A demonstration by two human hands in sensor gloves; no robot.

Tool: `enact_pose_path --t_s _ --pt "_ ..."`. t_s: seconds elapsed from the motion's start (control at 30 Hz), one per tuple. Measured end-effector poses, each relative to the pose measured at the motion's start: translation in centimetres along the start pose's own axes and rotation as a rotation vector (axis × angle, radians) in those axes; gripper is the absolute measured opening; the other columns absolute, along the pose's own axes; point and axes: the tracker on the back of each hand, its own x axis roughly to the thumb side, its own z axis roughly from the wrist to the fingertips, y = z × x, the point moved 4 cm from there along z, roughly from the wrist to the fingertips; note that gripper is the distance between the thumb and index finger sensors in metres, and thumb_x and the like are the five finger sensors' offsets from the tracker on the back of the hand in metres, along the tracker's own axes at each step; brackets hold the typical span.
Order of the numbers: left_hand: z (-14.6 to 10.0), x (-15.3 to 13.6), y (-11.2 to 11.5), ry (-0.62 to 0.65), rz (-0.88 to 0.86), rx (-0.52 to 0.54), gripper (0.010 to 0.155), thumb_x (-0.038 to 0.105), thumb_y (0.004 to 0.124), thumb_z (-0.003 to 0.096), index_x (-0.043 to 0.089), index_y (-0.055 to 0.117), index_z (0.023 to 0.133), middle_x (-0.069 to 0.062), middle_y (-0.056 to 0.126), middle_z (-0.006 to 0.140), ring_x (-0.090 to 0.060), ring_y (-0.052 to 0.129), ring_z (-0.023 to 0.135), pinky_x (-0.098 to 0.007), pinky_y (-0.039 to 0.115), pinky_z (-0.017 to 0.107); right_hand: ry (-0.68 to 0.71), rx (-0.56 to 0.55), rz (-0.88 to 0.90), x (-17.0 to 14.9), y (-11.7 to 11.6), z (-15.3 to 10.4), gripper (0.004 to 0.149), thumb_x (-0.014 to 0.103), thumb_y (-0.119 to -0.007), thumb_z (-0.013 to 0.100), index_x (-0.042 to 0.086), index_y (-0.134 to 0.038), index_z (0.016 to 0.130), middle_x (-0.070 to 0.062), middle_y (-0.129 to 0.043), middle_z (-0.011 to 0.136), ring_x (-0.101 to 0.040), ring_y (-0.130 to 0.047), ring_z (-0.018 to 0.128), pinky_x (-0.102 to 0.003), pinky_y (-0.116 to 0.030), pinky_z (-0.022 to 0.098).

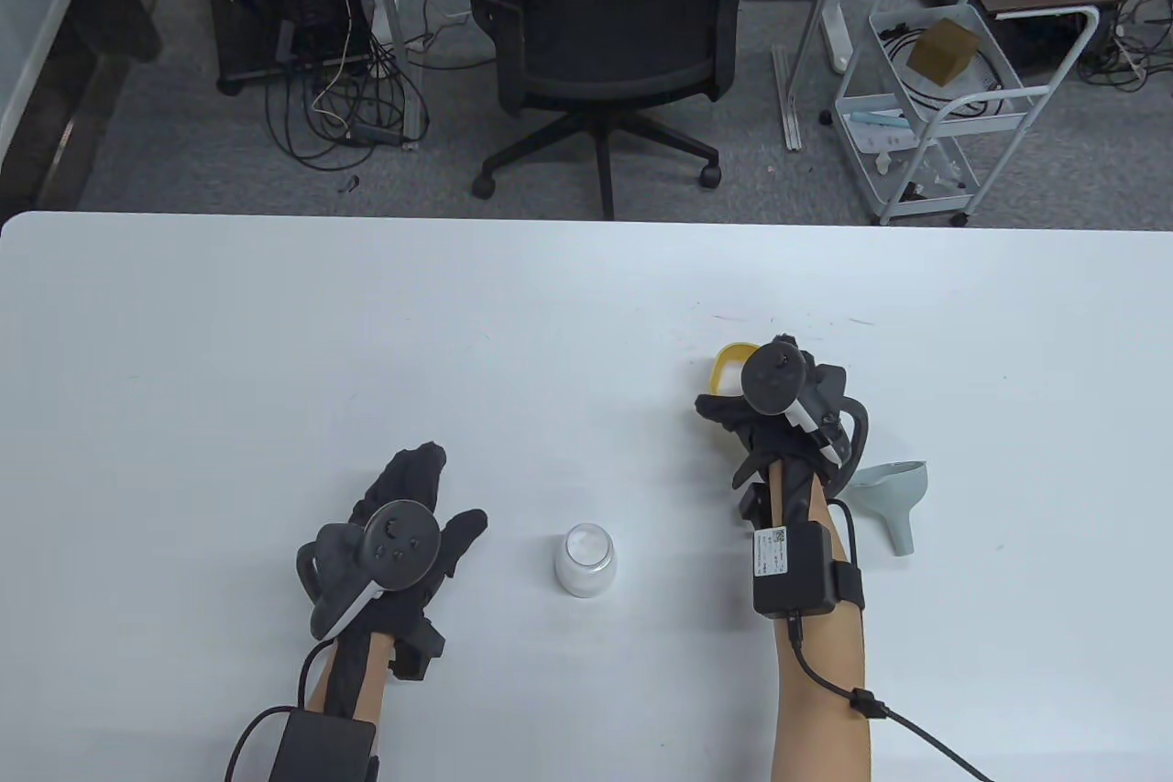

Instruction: Unscrew the press dispenser and pour salt into it

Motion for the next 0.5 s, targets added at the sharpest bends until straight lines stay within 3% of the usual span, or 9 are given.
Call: enact_pose_path --t_s 0.27,0.5 --pt "-0.1 0.6 -0.2 0.036 -0.218 -0.029 0.092 0.06 0.074 0.0522 0.004 0.05 0.12 -0.029 0.069 0.114 -0.048 0.082 0.096 -0.067 0.071 0.066 0.313 0.015 0.015 6.3 2.0 -5.5 0.124 0.06 -0.085 0.046 -0.024 -0.027 0.115 -0.054 -0.043 0.11 -0.067 -0.067 0.087 -0.076 -0.061 0.061" --pt "-0.3 0.4 -0.1 0.02 -0.555 -0.077 0.087 0.065 0.066 0.0548 0.001 0.063 0.114 -0.02 0.086 0.098 -0.035 0.097 0.077 -0.056 0.081 0.059 0.567 0.061 0.057 12.2 2.8 -10.3 0.125 0.059 -0.087 0.044 -0.024 -0.027 0.115 -0.052 -0.043 0.112 -0.067 -0.067 0.088 -0.076 -0.061 0.062"
